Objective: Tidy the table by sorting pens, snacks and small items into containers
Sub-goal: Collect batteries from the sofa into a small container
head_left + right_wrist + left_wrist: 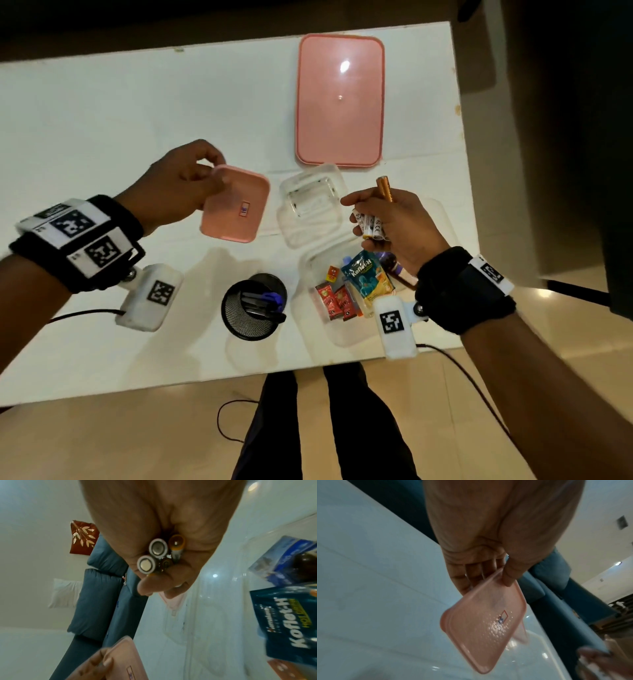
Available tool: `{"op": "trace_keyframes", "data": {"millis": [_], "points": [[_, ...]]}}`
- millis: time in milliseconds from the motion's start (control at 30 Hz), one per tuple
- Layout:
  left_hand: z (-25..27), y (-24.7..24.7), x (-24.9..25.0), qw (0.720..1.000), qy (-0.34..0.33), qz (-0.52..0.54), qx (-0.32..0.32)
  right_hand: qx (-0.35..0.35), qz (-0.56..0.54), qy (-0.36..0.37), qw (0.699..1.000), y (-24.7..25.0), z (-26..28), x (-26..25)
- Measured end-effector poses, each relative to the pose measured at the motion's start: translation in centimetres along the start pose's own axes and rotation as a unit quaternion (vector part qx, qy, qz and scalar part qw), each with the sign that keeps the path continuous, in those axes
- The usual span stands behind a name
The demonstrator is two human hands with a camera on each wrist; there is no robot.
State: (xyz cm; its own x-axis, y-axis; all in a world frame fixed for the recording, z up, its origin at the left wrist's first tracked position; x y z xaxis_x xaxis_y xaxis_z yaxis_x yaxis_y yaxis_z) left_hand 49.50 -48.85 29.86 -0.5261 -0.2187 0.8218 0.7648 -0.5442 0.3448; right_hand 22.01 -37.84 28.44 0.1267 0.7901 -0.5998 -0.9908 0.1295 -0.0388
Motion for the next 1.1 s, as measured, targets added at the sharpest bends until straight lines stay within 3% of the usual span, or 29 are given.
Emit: {"op": "trace_keyframes", "data": {"millis": [133, 333, 533, 633, 733, 867, 1100], "points": [[1.3, 2.1, -5.2, 0.992, 0.042, -0.121, 0.024, -0.041, 0.119, 0.025, 0.992, -2.9, -2.1, -2.8], [0.9, 1.3, -10.8, 0.978, 0.096, -0.188, -0.006, -0.073, 0.27, -0.001, 0.96, -7.2, -7.3, -3.9], [-0.6, 0.2, -7.5, 0.943, -0.01, -0.332, 0.016, -0.043, 0.355, 0.002, 0.934, -7.9, -9.6, -2.7], [-1.5, -2.1, -5.3, 0.959, -0.034, -0.278, -0.035, -0.037, 0.356, 0.01, 0.934, -7.6, -9.6, -2.4], [-2.7, -4.1, -4.0, 0.98, 0.007, -0.191, -0.055, -0.027, 0.347, 0.011, 0.937, -7.1, -9.7, -2.4], [-4.2, -6.1, -2.9, 0.987, 0.03, -0.146, -0.062, -0.014, 0.325, 0.021, 0.945, -6.7, -9.7, -2.4], [-5.4, -9.0, -2.7, 0.992, 0.056, -0.076, -0.084, 0.019, 0.37, 0.053, 0.927, -6.6, -9.9, -2.4]]}}
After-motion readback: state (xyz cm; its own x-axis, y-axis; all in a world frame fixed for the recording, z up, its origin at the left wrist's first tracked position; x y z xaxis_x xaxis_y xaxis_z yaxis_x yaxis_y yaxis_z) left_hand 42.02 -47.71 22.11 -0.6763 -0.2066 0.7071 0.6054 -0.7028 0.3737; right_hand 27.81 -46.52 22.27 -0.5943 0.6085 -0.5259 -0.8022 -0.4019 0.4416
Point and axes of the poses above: each hand's wrist, its own z-axis away from the middle knuckle, its own y-axis out of the back of the hand, x = y × z, the point moved 7 cm from there along -z, towards the middle knuckle, and after that the axes turned 8 degrees about -y, right-handed, at the moved point
